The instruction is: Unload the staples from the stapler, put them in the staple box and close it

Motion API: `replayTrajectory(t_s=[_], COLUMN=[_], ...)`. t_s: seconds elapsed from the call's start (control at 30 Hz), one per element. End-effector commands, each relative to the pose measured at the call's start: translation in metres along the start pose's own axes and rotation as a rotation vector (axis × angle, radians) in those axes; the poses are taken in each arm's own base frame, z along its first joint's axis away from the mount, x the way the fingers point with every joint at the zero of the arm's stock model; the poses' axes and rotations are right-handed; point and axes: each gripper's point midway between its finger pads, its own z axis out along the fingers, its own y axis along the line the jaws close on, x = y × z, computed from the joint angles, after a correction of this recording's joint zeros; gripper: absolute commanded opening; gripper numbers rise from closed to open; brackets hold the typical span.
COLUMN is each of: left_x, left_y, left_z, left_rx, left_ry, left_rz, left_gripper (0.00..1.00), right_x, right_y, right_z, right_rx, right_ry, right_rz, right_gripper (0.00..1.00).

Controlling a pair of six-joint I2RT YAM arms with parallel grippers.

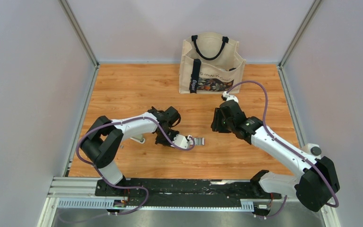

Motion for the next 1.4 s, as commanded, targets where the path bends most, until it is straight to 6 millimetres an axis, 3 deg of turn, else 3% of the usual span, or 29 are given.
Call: replayTrajectory(t_s=[0.0,0.2,0.23,0.3,0.33,0.47,0.53,0.6,0.63,0.67,0.7,0.73,0.8,0.83,0.87,1.07,1.37], left_x=[-0.014,-0.063,-0.081,-0.091,-0.109,-0.131,-0.148,-0.158,-0.166,-0.172,-0.176,-0.181,-0.186,-0.189,-0.189,-0.191,-0.187], left_y=[-0.005,0.014,0.019,0.028,0.032,0.048,0.06,0.06,0.068,0.063,0.063,0.065,0.068,0.062,0.063,0.059,0.062], left_z=[-0.014,-0.075,-0.094,-0.119,-0.14,-0.201,-0.227,-0.256,-0.268,-0.281,-0.29,-0.302,-0.317,-0.336,-0.34,-0.36,-0.345], left_rx=[0.028,-0.032,-0.025,-0.025,-0.013,0.003,0.005,0.084,0.068,0.162,0.186,0.159,0.301,0.263,0.395,0.393,0.423], left_ry=[-0.04,-0.244,-0.33,-0.43,-0.529,-0.808,-0.984,-1.116,-1.209,-1.256,-1.297,-1.37,-1.46,-1.56,-1.59,-1.66,-1.664], left_rz=[-0.041,-0.184,-0.206,-0.324,-0.338,-0.553,-0.545,-0.697,-0.621,-0.739,-0.744,-0.655,-0.817,-0.692,-0.803,-0.785,-0.83], left_gripper=[0.04,0.0,0.0,0.0,0.0,0.0,0.0,0.0,0.0,0.0,0.0,0.0,0.0,0.0,0.01,0.0,0.0], right_x=[-0.018,-0.035,-0.041,-0.047,-0.049,-0.061,-0.065,-0.069,-0.071,-0.076,-0.078,-0.082,-0.088,-0.092,-0.097,-0.111,-0.12], right_y=[0.009,0.019,0.023,0.03,0.034,0.059,0.069,0.083,0.087,0.096,0.101,0.106,0.118,0.122,0.129,0.142,0.163], right_z=[-0.007,-0.026,-0.03,-0.039,-0.043,-0.07,-0.084,-0.099,-0.103,-0.11,-0.115,-0.12,-0.13,-0.136,-0.144,-0.167,-0.193], right_rx=[-0.032,-0.074,-0.087,-0.126,-0.146,-0.294,-0.362,-0.46,-0.487,-0.542,-0.57,-0.596,-0.659,-0.684,-0.727,-0.824,-0.977], right_ry=[-0.047,-0.084,-0.097,-0.109,-0.115,-0.151,-0.178,-0.209,-0.218,-0.235,-0.241,-0.249,-0.262,-0.276,-0.295,-0.368,-0.396], right_rz=[-0.006,-0.038,-0.04,-0.047,-0.05,-0.06,-0.068,-0.076,-0.071,-0.065,-0.06,-0.057,-0.041,-0.037,-0.022,0.009,0.008], right_gripper=[0.41,0.43,0.44,0.46,0.5,0.56,0.62,0.65,0.67,0.67,0.68,0.68,0.68,0.67,0.67,0.61,0.59])
